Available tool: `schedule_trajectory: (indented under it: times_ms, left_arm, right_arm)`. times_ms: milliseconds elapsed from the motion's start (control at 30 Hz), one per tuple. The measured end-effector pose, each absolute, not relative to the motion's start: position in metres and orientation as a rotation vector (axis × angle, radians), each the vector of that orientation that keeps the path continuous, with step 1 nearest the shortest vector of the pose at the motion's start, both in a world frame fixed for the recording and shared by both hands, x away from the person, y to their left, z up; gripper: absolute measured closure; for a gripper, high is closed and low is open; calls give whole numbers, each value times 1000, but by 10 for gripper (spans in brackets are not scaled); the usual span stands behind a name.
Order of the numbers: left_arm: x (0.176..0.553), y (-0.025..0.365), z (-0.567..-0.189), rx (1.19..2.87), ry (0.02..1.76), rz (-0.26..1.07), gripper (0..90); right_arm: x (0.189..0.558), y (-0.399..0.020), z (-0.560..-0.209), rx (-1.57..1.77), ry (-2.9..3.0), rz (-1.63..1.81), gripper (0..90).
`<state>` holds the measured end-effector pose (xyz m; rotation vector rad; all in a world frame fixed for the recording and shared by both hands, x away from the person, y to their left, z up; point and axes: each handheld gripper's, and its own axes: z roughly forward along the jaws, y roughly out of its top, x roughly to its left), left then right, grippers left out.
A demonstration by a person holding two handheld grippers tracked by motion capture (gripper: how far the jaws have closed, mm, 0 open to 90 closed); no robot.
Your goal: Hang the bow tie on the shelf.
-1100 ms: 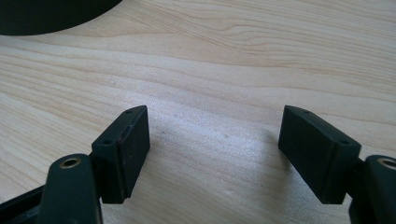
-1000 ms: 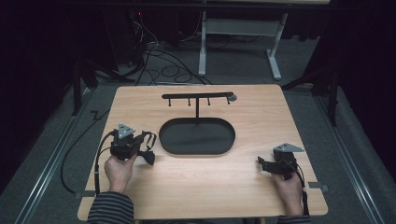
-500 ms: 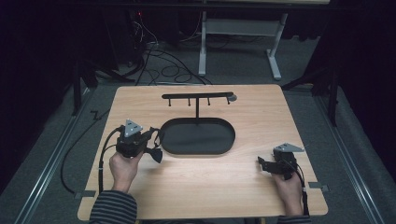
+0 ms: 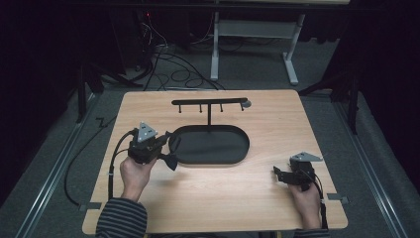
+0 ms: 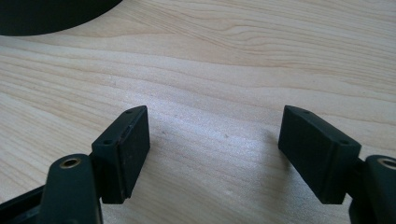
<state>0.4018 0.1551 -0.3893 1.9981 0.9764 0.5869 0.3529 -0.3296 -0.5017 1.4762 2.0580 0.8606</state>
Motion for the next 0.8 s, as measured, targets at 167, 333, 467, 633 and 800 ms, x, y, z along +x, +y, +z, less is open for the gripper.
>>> schedule_trajectory:
  times_ms: [167, 333, 467, 633, 800]
  left_arm:
    - [404, 148, -384, 1989, 955, 586, 876]
    - [407, 142, -378, 1999, 927, 593, 875]
    - [410, 138, -372, 1997, 908, 608, 876]
    - [413, 134, -364, 1996, 889, 620, 876]
    - [418, 131, -358, 1990, 881, 634, 876]
  right_arm:
    - [353, -330, -502, 1476, 2058, 861, 261]
    - [353, -330, -502, 1477, 2058, 861, 261]
    - [353, -330, -502, 1477, 2058, 861, 261]
    - [353, -330, -502, 1476, 2058, 862, 261]
    - [353, -330, -502, 1477, 2058, 862, 261]
